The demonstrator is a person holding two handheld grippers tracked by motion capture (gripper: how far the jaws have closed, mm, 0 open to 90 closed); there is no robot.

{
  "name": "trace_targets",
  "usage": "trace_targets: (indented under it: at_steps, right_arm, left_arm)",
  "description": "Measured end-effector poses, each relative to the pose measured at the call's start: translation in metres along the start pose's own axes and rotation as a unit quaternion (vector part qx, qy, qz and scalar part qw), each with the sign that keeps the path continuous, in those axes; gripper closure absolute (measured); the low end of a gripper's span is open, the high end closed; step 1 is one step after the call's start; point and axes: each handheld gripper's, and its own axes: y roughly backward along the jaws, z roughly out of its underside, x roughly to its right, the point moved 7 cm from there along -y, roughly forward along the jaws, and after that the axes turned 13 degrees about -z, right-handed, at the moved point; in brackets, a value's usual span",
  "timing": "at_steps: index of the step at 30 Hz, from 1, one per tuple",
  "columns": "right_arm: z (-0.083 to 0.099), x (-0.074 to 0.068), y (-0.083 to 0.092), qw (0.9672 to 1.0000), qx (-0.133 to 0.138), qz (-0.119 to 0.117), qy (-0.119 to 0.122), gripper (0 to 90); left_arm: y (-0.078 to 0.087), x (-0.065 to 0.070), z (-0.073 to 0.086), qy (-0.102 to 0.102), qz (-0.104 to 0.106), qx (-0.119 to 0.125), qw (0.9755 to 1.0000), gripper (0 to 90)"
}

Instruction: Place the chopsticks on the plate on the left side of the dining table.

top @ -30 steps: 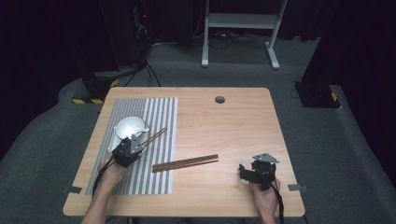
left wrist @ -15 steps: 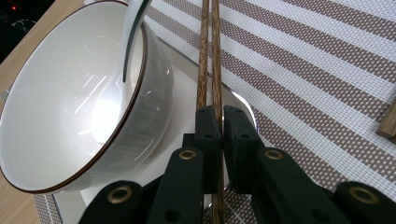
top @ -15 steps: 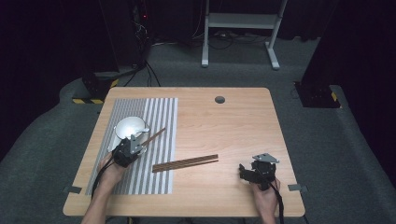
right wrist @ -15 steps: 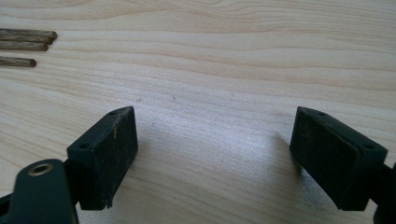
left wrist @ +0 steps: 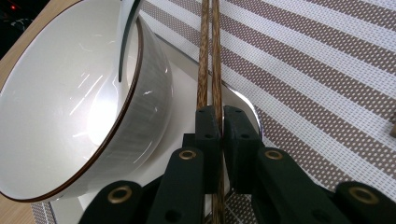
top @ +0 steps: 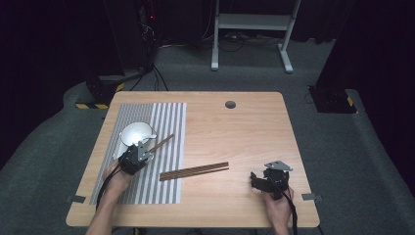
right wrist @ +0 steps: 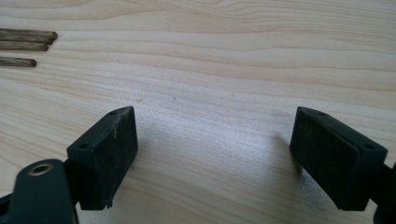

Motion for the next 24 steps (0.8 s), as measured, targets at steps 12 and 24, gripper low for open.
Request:
trace_targets:
  at_steps: [12,24]
  right_arm:
    - [0.0000,0.0000,0.0000,1.0000,0.000,0.000,0.000,14.7]
    - [0.0000,0.0000,0.0000,1.0000,0.000,0.000,0.000,14.7]
  left_arm:
    - [-0.0020,0.0002,-0.0004,-0.013,-0.006,-0.002,0.9999,84.3]
    - [-0.0022,0.0009,-0.0008,-0.014,-0.006,-0.001,0.9999,83.7]
